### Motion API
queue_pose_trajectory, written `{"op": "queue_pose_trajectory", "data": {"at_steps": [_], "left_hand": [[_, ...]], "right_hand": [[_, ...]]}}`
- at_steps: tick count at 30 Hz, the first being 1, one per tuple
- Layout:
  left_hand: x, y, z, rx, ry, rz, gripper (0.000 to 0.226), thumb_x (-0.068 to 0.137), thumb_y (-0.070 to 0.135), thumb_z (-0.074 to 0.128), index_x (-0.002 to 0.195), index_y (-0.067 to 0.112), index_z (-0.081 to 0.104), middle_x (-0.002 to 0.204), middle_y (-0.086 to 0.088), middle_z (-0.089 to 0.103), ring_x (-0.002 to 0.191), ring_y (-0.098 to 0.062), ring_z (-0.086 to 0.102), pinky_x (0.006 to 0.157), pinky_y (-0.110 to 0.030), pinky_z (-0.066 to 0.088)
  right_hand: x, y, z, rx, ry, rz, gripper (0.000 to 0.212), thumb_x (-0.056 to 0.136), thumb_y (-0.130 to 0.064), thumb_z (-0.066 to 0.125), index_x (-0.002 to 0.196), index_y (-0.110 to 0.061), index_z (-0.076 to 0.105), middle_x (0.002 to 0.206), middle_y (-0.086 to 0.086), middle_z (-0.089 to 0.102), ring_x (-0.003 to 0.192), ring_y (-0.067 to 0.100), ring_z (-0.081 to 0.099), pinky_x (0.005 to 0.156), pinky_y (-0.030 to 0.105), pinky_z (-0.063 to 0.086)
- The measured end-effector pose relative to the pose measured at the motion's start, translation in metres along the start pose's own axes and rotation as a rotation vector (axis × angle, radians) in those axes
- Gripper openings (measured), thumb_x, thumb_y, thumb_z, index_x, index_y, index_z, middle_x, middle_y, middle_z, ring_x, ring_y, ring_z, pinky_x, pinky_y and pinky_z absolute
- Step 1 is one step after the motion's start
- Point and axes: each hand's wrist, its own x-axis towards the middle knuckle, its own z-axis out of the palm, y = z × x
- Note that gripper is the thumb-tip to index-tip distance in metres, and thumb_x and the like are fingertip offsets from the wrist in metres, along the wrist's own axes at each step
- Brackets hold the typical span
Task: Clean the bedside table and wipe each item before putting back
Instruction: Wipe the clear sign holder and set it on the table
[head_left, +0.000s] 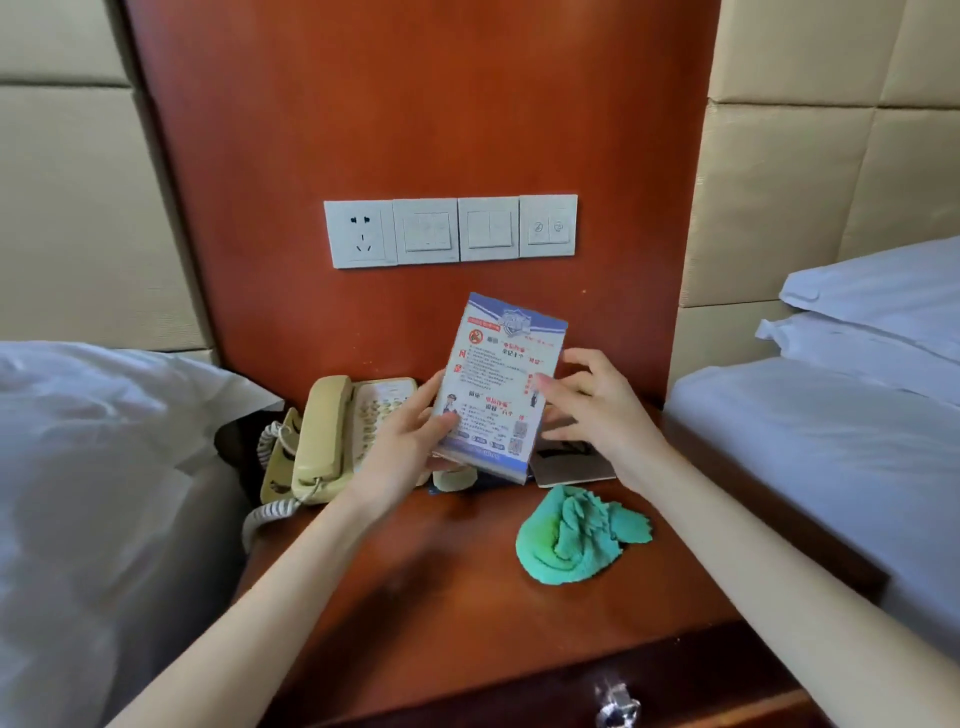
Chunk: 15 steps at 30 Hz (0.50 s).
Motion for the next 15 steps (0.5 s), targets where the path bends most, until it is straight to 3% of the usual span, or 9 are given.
{"op": "queue_pose_trajectory", "data": {"at_steps": [2, 4, 7, 9, 11, 13, 15], "left_hand": [[-0.005, -0.003, -0.012, 0.039, -0.072, -0.037, 0.039, 0.099, 0.013, 0.048, 0.123, 0.043, 0.055, 0.11, 0.006, 0.072, 0.097, -0.014, 0.07, 0.073, -0.03, 0.059], [-0.007, -0.007, -0.02, 0.074, -0.092, -0.081, 0.035, 0.099, 0.015, 0.049, 0.113, 0.043, 0.064, 0.106, 0.005, 0.074, 0.093, -0.013, 0.07, 0.075, -0.033, 0.057], [-0.006, -0.014, -0.024, -0.014, 0.056, -0.145, 0.021, 0.095, 0.029, 0.055, 0.113, 0.033, 0.067, 0.103, 0.003, 0.074, 0.093, -0.016, 0.068, 0.084, -0.037, 0.054], [-0.006, -0.017, -0.024, -0.147, 0.143, -0.171, 0.037, 0.089, 0.042, 0.059, 0.122, 0.024, 0.06, 0.11, -0.003, 0.072, 0.098, -0.021, 0.067, 0.09, -0.04, 0.05], [-0.009, -0.02, -0.022, -0.202, 0.111, -0.195, 0.059, 0.083, 0.05, 0.059, 0.13, 0.015, 0.052, 0.118, -0.007, 0.069, 0.105, -0.023, 0.066, 0.092, -0.039, 0.051], [-0.012, -0.023, -0.017, -0.236, 0.077, -0.241, 0.064, 0.081, 0.045, 0.063, 0.133, 0.01, 0.048, 0.119, -0.008, 0.069, 0.104, -0.023, 0.068, 0.08, -0.032, 0.056], [-0.012, -0.025, -0.016, -0.266, 0.087, -0.274, 0.053, 0.087, 0.031, 0.065, 0.131, 0.006, 0.05, 0.115, -0.01, 0.07, 0.1, -0.025, 0.07, 0.072, -0.029, 0.057]], "right_hand": [[0.009, -0.01, -0.001, 0.049, 0.025, 0.044, 0.035, 0.09, -0.025, 0.064, 0.12, -0.016, 0.049, 0.093, 0.003, 0.068, 0.074, 0.013, 0.069, 0.053, 0.026, 0.053], [0.014, -0.013, -0.001, 0.007, -0.003, 0.081, 0.022, 0.094, -0.018, 0.057, 0.114, -0.008, 0.057, 0.094, 0.008, 0.069, 0.078, 0.019, 0.066, 0.059, 0.03, 0.052], [0.014, -0.007, -0.002, 0.023, -0.034, 0.111, 0.013, 0.096, -0.009, 0.053, 0.098, -0.003, 0.064, 0.09, 0.014, 0.071, 0.083, 0.024, 0.066, 0.069, 0.036, 0.053], [0.012, -0.003, -0.002, 0.075, 0.024, 0.128, 0.012, 0.096, -0.008, 0.052, 0.093, -0.005, 0.063, 0.09, 0.012, 0.071, 0.081, 0.022, 0.069, 0.064, 0.032, 0.055], [0.01, 0.003, -0.003, 0.136, 0.087, 0.149, 0.011, 0.096, -0.008, 0.051, 0.093, -0.007, 0.062, 0.088, 0.01, 0.072, 0.079, 0.019, 0.071, 0.061, 0.03, 0.055], [0.008, 0.01, -0.004, 0.197, 0.119, 0.169, 0.011, 0.097, -0.009, 0.051, 0.097, -0.006, 0.061, 0.091, 0.01, 0.072, 0.082, 0.02, 0.071, 0.062, 0.03, 0.055], [0.003, 0.016, -0.005, 0.248, 0.112, 0.198, 0.014, 0.097, -0.01, 0.05, 0.105, -0.004, 0.06, 0.099, 0.013, 0.072, 0.09, 0.023, 0.071, 0.068, 0.034, 0.056]]}}
